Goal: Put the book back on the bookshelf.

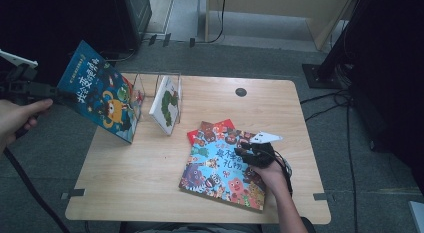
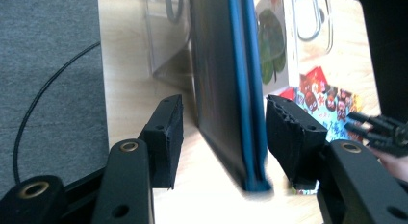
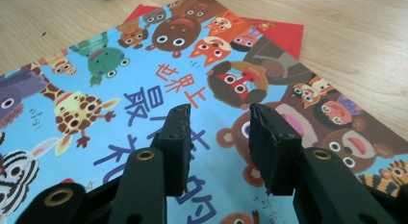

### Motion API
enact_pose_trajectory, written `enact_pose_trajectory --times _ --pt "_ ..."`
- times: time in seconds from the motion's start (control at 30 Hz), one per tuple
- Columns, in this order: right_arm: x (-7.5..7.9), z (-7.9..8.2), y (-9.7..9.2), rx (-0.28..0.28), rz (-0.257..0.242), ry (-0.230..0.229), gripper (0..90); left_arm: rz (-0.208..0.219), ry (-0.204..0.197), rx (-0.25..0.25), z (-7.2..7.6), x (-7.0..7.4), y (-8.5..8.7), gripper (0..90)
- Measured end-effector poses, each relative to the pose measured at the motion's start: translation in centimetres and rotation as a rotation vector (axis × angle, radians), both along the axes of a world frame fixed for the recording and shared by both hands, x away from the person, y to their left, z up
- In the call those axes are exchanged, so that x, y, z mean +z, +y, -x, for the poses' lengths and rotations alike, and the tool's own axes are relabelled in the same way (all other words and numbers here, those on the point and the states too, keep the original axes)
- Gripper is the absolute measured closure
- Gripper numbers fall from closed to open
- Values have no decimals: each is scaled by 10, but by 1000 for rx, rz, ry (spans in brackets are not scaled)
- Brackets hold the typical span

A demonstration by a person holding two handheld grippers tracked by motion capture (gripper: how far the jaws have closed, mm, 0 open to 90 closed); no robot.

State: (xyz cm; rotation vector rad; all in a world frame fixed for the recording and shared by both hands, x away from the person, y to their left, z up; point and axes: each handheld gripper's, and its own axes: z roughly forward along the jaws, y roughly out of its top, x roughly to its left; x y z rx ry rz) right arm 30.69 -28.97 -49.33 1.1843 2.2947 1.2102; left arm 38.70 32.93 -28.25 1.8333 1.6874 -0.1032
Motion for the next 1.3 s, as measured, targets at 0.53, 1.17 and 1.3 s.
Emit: enact_pose_trajectory --times 0.53,1.17,1.3 --pt "-1 -15 -8 -14 -8 30 620 -6 1 -37 55 -42 -32 486" --pt "-3 -19 -27 -97 -19 54 611 2 -50 -173 67 -68 -100 467" --pt "-5 -19 -34 -114 -12 72 628 -12 -37 -244 56 -83 -132 460"
